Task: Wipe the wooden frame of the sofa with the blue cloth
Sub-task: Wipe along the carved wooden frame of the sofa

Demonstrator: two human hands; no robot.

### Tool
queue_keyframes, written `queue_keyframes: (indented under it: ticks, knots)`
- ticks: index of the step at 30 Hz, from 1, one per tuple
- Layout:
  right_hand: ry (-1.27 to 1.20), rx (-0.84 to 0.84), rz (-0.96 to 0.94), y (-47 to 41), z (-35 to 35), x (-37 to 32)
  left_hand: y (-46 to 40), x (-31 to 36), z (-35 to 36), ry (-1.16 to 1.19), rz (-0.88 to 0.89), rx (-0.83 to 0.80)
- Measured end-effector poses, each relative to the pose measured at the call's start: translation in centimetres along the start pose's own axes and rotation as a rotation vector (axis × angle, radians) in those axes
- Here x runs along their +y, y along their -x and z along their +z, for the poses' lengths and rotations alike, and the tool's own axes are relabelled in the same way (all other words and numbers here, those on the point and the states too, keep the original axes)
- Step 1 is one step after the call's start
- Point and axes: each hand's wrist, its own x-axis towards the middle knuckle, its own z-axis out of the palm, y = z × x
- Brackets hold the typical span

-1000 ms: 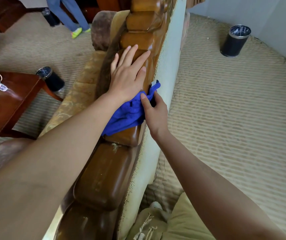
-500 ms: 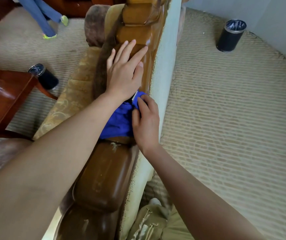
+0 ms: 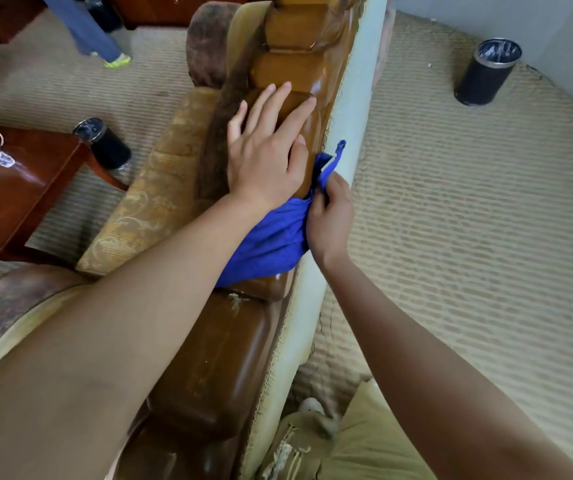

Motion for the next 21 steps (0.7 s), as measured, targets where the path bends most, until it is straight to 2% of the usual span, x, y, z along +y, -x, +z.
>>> queue_keyframes:
  ticks: [15, 18, 21]
  knots:
    - [0.003, -0.355, 0.319, 10.9, -3.7, 0.9, -0.1, 0.3, -0.6, 0.02, -0.036, -0.079]
    - [-0.045, -0.353, 0.421, 12.5, -3.8, 0.7, -0.1, 0.1, -0.6, 0.047, -0.035, -0.092]
    - [-0.075, -0.285, 0.416, 13.4, -2.7, 0.2, -0.2, -0.1, -0.8, 0.071, -0.041, -0.106]
